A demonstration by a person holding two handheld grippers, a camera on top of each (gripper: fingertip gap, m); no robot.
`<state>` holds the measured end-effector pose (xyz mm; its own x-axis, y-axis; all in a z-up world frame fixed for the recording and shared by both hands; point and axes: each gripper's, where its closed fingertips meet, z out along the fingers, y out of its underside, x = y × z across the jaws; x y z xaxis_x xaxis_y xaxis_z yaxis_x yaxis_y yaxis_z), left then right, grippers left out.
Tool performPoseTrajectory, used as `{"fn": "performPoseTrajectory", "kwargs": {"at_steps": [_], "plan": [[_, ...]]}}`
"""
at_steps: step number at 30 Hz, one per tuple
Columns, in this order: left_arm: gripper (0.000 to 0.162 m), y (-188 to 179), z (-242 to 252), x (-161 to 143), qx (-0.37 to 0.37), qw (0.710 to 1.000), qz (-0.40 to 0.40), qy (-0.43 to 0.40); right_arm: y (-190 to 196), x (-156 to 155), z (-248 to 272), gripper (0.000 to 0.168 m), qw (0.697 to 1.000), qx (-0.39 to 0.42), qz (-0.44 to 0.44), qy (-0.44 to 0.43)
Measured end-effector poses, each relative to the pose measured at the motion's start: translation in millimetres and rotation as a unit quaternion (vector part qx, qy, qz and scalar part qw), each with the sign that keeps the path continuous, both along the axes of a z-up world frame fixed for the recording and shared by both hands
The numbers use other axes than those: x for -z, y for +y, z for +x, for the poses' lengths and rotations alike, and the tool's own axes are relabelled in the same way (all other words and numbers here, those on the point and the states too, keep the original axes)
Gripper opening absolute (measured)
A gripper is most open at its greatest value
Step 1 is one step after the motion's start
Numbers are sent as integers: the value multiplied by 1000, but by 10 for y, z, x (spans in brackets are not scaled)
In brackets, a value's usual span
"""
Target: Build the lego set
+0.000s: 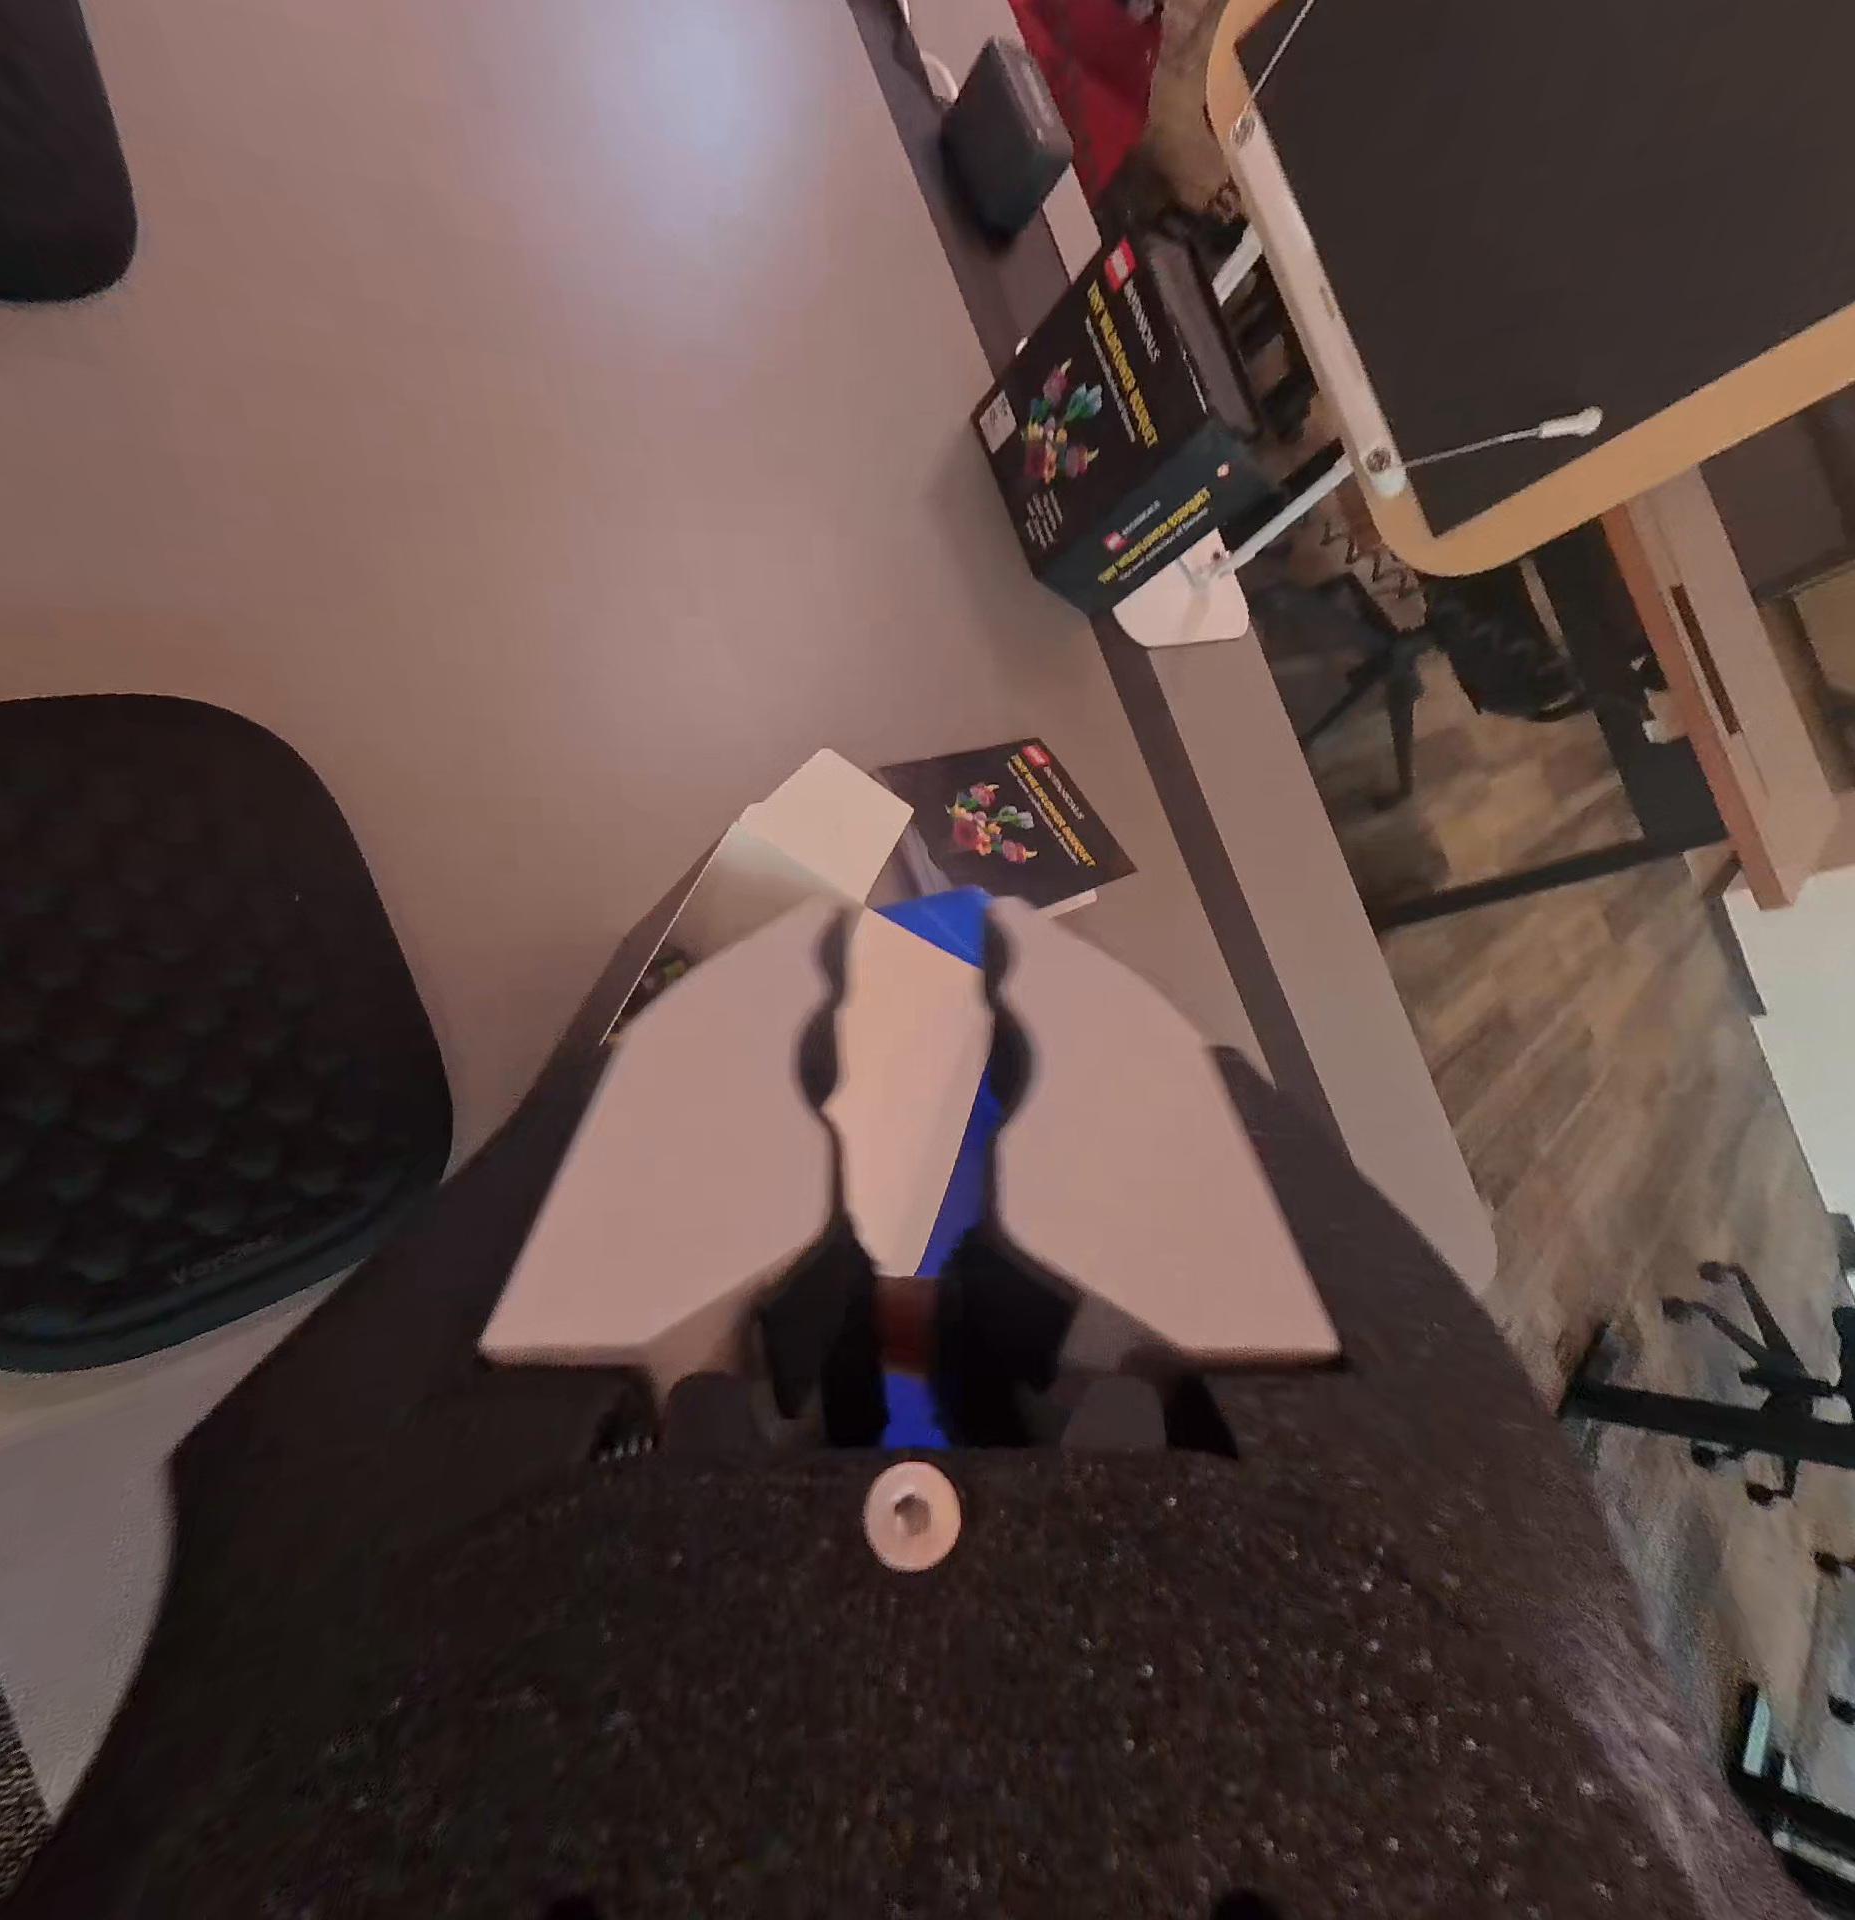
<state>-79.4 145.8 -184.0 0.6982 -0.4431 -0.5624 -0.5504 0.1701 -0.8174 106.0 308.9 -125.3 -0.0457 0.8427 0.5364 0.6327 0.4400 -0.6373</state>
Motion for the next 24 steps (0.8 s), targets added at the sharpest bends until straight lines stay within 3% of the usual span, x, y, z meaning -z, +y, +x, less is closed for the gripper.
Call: {"fn": "performPoseTrajectory", "kwargs": {"at_steps": [1,4,10,11,12,13,16,21,24], "plan": [[13,3,0,5,0,1000,0,0,-16,2,1,4,1000,-8,-2,-1],[13,14,-12,14,-2,1000,-2,-1,-63,55,0,6,999,-12,-35,-6],[12,35,-20,45,2,1000,-10,-11,-61,67,-82,54,998,20,-49,18],[12,37,-17,52,4,1000,-13,-14,-103,51,-134,44,997,26,-60,30],[12,38,-13,57,6,1000,-16,-17,-166,24,-199,8,997,25,-62,45],[12,37,-10,58,9,1000,-18,-22,-280,-7,-298,0,996,12,-68,63],[12,34,-23,47,12,999,-19,-31,-804,-60,-690,0,985,-54,-112,117],[13,35,-100,-18,-12,1000,9,-15,-1584,94,-1391,25,938,-93,-266,200],[12,38,-179,-113,-57,995,71,33,-1771,246,-1728,29,921,-72,-301,237]]}}
